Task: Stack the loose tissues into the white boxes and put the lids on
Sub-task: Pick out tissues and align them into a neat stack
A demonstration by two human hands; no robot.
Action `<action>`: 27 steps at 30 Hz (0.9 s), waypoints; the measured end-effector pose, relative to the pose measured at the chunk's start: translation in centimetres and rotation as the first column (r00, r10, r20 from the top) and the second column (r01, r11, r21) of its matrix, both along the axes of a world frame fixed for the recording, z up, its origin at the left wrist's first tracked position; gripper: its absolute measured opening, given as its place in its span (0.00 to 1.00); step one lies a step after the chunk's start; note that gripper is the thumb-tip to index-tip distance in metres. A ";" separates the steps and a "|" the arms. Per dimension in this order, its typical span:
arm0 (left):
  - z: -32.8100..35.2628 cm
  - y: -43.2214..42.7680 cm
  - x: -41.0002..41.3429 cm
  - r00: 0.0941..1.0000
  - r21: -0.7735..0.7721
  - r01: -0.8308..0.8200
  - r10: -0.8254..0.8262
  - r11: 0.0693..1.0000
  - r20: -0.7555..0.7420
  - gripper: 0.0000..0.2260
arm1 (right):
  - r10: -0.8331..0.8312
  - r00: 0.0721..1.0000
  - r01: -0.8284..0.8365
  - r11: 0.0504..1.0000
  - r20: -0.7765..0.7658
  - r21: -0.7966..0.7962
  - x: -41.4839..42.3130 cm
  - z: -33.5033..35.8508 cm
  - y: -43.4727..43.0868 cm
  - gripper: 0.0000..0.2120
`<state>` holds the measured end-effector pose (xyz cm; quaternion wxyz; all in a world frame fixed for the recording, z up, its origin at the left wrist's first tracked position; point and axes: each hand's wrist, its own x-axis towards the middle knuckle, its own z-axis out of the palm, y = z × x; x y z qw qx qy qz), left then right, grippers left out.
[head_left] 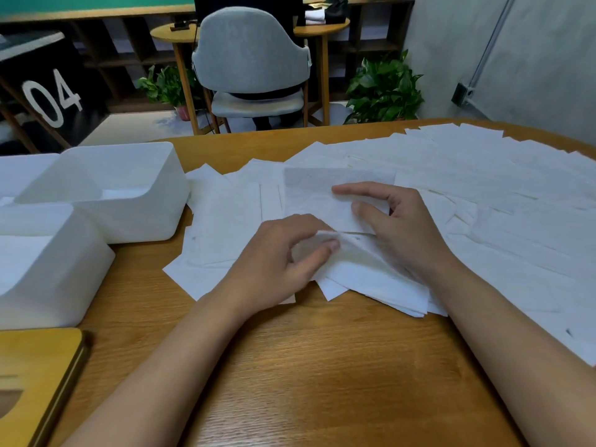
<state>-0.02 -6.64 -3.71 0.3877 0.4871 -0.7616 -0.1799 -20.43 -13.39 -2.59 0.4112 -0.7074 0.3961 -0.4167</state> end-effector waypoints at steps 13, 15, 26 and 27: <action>1.9 0.0 0.6 0.842 -0.008 -0.270 0.232 0.963 -0.487 0.05 | 0.139 0.986 -0.138 0.990 0.087 -0.020 0.6 0.7 1.7 0.12; 2.2 0.2 0.3 0.845 0.069 -0.190 0.199 0.979 -0.496 0.06 | 0.080 0.992 -0.077 0.997 0.094 -0.031 0.7 0.6 1.6 0.07; 2.3 0.0 0.9 0.841 0.225 -0.107 0.209 0.968 -0.499 0.25 | -0.058 0.958 -0.001 0.979 0.281 0.205 0.1 0.4 0.6 0.09; 2.3 0.1 1.1 0.838 0.225 -0.116 0.217 0.967 -0.500 0.25 | -0.043 0.961 -0.014 0.979 0.274 0.203 0.1 0.5 0.7 0.10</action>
